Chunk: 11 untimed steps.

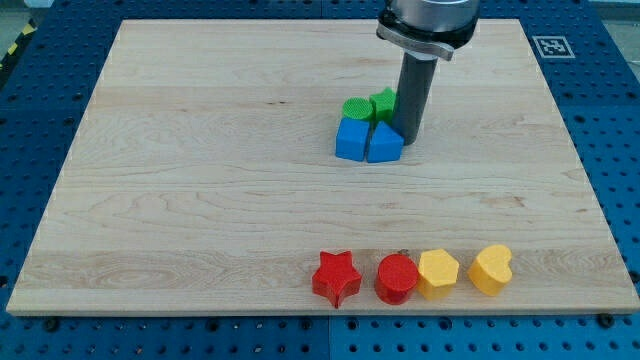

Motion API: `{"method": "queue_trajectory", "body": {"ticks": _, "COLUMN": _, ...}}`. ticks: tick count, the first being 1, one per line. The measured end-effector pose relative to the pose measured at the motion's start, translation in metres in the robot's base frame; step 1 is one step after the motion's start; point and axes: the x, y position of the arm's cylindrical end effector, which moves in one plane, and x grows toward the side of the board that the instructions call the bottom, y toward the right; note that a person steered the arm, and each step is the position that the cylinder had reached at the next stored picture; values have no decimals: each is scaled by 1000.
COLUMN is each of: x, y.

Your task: Move the blue cube to the bottom center

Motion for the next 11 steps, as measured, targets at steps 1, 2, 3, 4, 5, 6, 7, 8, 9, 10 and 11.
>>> {"method": "queue_trajectory", "body": {"ticks": 1, "x": 0, "y": -1}}
{"method": "queue_trajectory", "body": {"ticks": 2, "x": 5, "y": -19}}
{"method": "queue_trajectory", "body": {"ticks": 3, "x": 5, "y": -57}}
{"method": "queue_trajectory", "body": {"ticks": 4, "x": 2, "y": -79}}
{"method": "queue_trajectory", "body": {"ticks": 5, "x": 9, "y": -81}}
{"method": "queue_trajectory", "body": {"ticks": 6, "x": 16, "y": -116}}
{"method": "queue_trajectory", "body": {"ticks": 7, "x": -11, "y": -133}}
{"method": "queue_trajectory", "body": {"ticks": 8, "x": -31, "y": -149}}
{"method": "queue_trajectory", "body": {"ticks": 9, "x": -22, "y": -172}}
{"method": "queue_trajectory", "body": {"ticks": 10, "x": 5, "y": -165}}
{"method": "queue_trajectory", "body": {"ticks": 11, "x": 32, "y": -165}}
